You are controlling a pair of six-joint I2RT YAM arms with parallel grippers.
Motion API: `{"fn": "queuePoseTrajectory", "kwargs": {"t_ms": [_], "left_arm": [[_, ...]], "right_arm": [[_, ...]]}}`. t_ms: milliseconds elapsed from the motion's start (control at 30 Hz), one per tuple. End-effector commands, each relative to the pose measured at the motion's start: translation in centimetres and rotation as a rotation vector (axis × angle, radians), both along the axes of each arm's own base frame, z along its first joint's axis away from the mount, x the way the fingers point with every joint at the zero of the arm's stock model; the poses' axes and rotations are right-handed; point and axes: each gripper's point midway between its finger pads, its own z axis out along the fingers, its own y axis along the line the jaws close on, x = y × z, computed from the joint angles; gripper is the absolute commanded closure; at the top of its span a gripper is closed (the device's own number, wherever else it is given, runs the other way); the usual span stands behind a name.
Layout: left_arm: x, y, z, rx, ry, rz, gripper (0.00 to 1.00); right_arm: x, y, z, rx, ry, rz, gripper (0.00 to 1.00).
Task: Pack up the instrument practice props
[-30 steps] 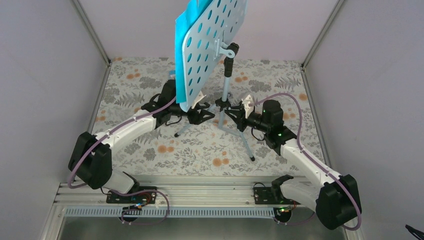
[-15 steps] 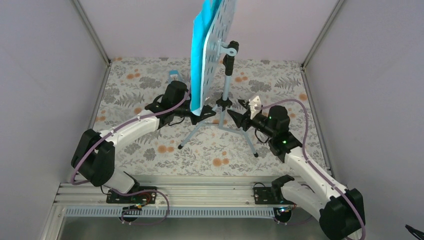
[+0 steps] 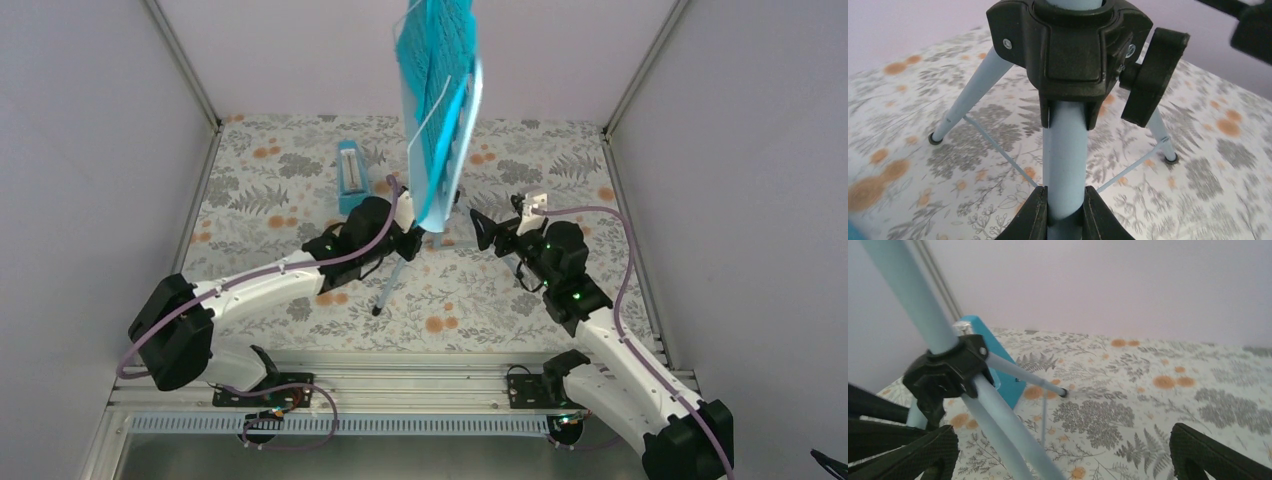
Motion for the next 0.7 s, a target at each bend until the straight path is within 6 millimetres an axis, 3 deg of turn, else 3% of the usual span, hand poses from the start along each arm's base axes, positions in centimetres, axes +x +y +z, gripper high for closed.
{"fn": "queuePoseTrajectory", "kwargs": {"t_ms": [0,200,400,533,667], "left_arm": [[3.5,2.4,4.8,-0.254,-0.052,0.454,0.98],[3.5,-1.5,4.5,-0.315,-0.045,0.615,0.98],[4.1,-5.2,2.9,-0.307,0.013,0.637,0.97],[3.6,-5.7,3.1,-0.316,0.009,0.579,0.73],[2.7,-5.4,4.4,-0.309,-0.014,0.510,0.27]], "right_arm": [[0.6,-2.0,0.7,0.105,0.082,-0.147,0.00],[0.2,-3.1,1.5,0.143,0.101,-0.202,0.00],[-0.5,-3.9,2.1,0.167,0.098,-0.231,0.00],[-0.8,-3.5,2.5,0.189,0.097,-0.204,0.00],[-0.7,-3.2,2.6,0.202,0.108,-0.189,0.00]]}}
